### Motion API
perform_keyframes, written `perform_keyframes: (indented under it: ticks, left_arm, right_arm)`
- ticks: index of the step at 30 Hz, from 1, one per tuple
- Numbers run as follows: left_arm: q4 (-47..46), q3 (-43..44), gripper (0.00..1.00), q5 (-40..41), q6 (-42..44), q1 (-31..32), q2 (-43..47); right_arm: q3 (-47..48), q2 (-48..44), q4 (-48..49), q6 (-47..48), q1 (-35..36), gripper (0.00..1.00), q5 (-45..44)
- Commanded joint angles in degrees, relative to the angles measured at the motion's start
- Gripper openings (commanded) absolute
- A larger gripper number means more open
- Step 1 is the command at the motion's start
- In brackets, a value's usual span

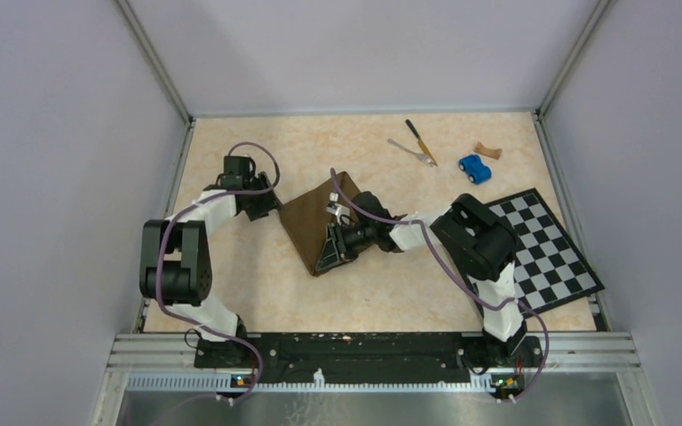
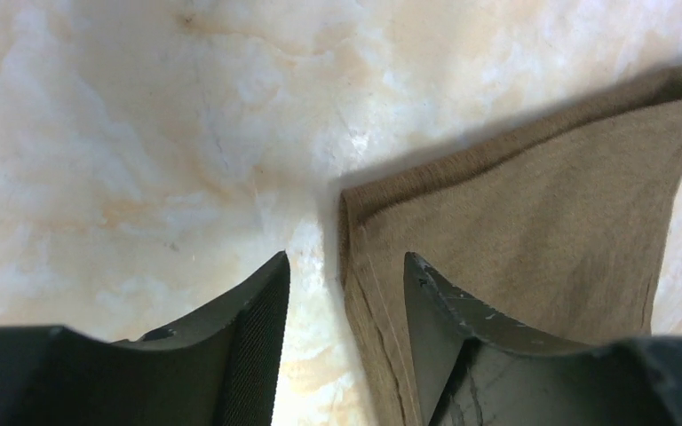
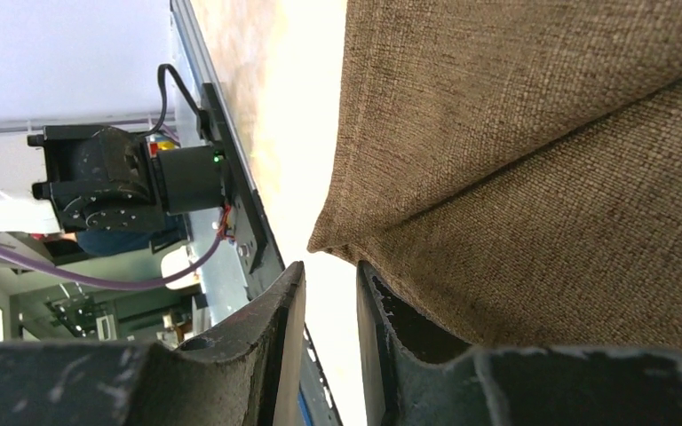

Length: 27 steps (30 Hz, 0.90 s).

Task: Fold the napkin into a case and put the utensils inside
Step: Smooth out the top corner of the smaller-rectangle-folded napkin at the center of the board.

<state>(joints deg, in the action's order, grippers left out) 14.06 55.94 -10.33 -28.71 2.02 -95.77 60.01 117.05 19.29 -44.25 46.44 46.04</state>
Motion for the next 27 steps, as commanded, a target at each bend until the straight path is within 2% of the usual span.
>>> perform_keyframes:
  ticks: [1, 8, 13, 20, 23, 27]
  left_arm:
    - [1.8, 1.0, 0.56, 2.2, 0.6, 2.4, 9.1]
    - [-3.2, -5.0, 0.39, -7.4, -3.8, 5.5, 12.4]
    - [-5.4, -6.3, 0.34, -11.0, -5.3, 5.9, 10.5]
    - [-6.9, -6.3, 0.31, -10.7, -5.6, 6.1, 8.7]
    - [-7.1, -5.5, 0.29, -10.8, -5.8, 6.1, 5.0]
    - [-8.4, -5.4, 0.23, -6.1, -6.3, 6.0, 1.8]
  right_arm:
    - [2.0, -1.8, 4.0, -1.4, 0.9, 0.28, 1.1]
    - [5.0, 0.2, 3.5, -1.6, 1.7, 0.26, 1.2]
    - [6.9, 1.8, 2.1, -1.0, 1.8, 0.25, 0.5]
    - [9.6, 4.6, 2.4, -1.3, 2.4, 0.25, 0.7]
    - [11.3, 4.8, 1.3, -0.9, 2.5, 0.25, 0.9]
    - [10.6, 2.9, 0.1, 0.1, 2.6, 0.26, 0.1]
